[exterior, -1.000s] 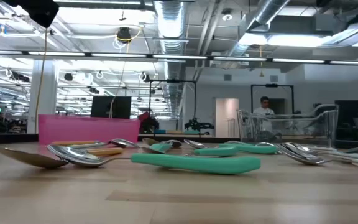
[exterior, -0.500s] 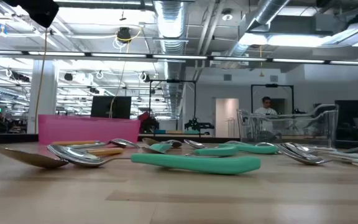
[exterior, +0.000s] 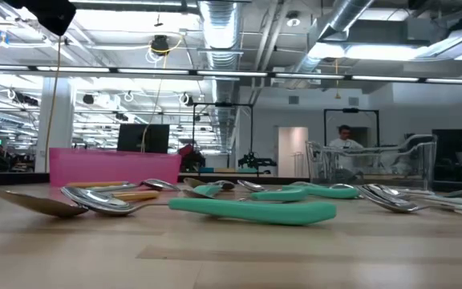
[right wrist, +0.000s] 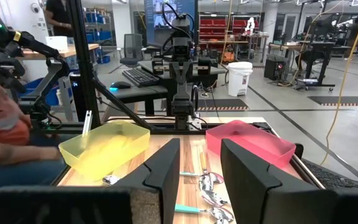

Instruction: Sort silverware by color (type)

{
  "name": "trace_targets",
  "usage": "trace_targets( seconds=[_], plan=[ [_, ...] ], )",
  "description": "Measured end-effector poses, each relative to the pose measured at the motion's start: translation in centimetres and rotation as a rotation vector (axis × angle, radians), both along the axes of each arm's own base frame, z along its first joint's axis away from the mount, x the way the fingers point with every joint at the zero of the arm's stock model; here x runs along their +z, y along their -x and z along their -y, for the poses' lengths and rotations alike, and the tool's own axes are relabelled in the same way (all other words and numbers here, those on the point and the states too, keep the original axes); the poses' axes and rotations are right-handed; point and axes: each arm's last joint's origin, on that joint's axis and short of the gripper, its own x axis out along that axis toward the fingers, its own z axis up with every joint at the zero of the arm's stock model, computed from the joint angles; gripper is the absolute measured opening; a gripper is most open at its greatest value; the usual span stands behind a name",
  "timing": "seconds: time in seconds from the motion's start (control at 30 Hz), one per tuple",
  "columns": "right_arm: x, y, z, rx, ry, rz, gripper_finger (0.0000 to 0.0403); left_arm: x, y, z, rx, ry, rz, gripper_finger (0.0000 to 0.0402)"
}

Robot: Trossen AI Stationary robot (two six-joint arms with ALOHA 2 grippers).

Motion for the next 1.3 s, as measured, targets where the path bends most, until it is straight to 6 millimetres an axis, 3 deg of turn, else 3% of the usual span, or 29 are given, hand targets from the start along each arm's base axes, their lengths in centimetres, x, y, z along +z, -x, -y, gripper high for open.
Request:
trace_targets(
  seconds=[1.3],
  plan=[
    [0.00,0.01,0.00,0.000,0.000,0.000,0.0141,0.00,0.00,0.00,-0.017,-0.040,0.000,0.0000]
  ],
)
